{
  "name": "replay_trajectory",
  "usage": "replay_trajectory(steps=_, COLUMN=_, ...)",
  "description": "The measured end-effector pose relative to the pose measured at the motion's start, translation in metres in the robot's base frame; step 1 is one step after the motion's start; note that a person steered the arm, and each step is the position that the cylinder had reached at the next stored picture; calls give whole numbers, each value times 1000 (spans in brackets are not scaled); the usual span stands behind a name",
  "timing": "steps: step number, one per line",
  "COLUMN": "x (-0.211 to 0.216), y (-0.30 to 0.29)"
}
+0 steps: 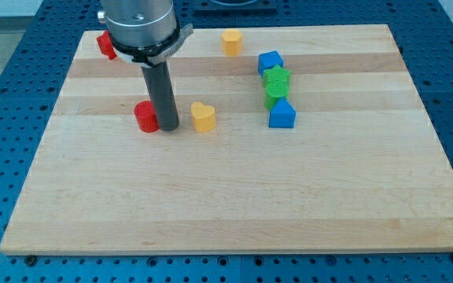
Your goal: Push the red circle towards the right center of the board
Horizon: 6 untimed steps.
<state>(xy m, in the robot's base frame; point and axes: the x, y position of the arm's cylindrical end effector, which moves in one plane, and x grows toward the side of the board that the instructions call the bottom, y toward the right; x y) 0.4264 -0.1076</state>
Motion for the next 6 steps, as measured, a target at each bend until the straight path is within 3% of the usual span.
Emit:
replay_trajectory(steps=3, x=-21, y=-5)
replay_trajectory(steps=6, x=-3, y=-18)
